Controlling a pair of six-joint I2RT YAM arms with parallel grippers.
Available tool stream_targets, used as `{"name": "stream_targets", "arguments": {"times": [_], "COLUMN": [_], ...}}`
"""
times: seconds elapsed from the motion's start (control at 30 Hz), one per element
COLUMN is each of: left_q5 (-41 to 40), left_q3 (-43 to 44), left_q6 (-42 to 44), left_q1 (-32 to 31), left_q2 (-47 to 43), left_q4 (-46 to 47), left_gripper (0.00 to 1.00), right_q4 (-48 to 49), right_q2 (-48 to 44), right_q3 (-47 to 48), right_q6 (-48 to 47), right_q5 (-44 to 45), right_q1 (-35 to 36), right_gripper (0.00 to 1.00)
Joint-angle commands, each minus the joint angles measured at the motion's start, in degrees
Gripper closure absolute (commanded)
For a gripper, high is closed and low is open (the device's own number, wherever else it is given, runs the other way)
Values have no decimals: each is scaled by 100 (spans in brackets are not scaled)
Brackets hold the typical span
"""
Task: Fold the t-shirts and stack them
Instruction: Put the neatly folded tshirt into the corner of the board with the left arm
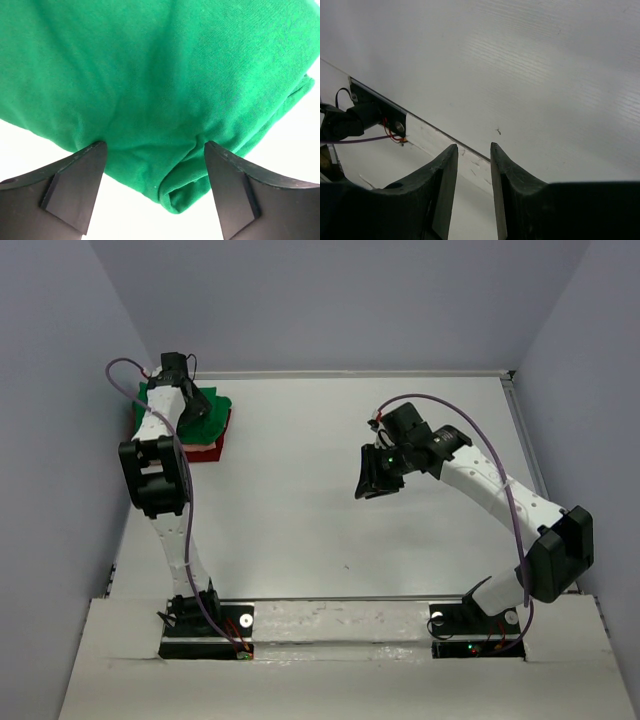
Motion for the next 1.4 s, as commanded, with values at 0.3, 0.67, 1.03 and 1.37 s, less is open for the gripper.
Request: {"name": "stream_targets", "arguments": {"times": [0.3, 0.67, 1.03, 1.37], "left_q5": [-93, 338, 338, -84], "left_q3": [-62, -581, -801, -976], "left_q6": [193, 386, 492, 711], "left_q1": [-133, -318, -660, -1486], "left_q2": [-1249, -2744, -3122, -3534], "left_q4": [-104, 345, 169, 116], "left_gripper": [7, 7, 9, 10], "right_q4": [438, 465, 438, 307], "right_q2": [-158, -228, -457, -712], "right_q3": [-324, -395, -413, -421], "right_q6": [85, 76, 58, -126], "right_q5": [-148, -121, 80, 607], "right_q1": [-11, -11, -11, -11], "right_gripper": [62, 62, 62, 61]}}
